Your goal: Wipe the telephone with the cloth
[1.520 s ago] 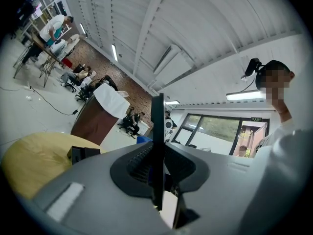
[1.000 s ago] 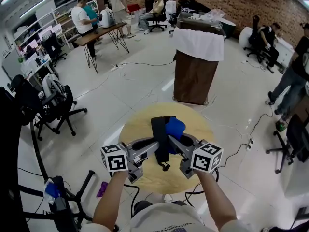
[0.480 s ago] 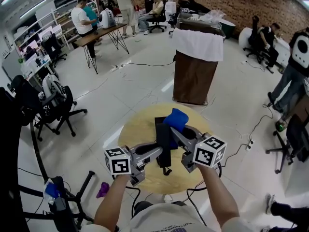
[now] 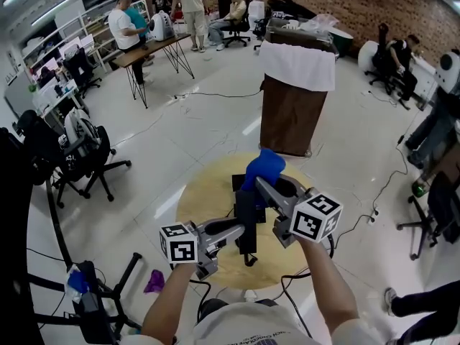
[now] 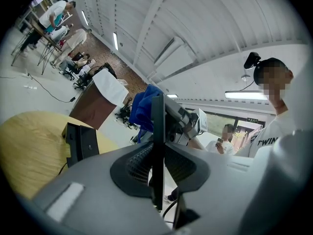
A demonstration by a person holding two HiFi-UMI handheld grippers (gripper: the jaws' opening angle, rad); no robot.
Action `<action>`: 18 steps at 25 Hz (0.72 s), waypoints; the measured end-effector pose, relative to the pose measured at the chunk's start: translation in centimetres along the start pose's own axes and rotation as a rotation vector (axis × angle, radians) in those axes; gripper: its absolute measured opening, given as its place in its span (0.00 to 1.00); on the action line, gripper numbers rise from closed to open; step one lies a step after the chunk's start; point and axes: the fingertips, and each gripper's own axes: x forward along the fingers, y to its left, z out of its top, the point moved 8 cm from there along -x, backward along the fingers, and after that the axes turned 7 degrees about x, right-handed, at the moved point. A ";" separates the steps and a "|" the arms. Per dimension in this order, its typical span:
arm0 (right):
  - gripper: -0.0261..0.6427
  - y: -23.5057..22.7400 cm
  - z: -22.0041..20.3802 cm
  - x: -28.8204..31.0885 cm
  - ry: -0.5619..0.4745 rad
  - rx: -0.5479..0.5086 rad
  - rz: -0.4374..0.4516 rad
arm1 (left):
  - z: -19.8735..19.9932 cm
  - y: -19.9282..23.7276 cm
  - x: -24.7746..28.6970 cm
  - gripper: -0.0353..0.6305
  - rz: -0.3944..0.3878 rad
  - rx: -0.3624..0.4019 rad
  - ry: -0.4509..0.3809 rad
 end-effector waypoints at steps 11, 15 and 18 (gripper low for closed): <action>0.13 -0.7 -1.5 -1.0 0.048 -0.182 -0.125 | -1.7 5.1 -0.3 0.15 0.094 -0.106 0.002; 0.13 -1.2 -2.4 -1.4 0.058 -0.181 -0.130 | -2.2 8.3 0.0 0.15 0.123 -0.132 0.024; 0.13 -1.9 -3.0 -1.9 0.069 -0.160 -0.147 | -2.8 10.8 0.5 0.15 0.143 -0.156 0.040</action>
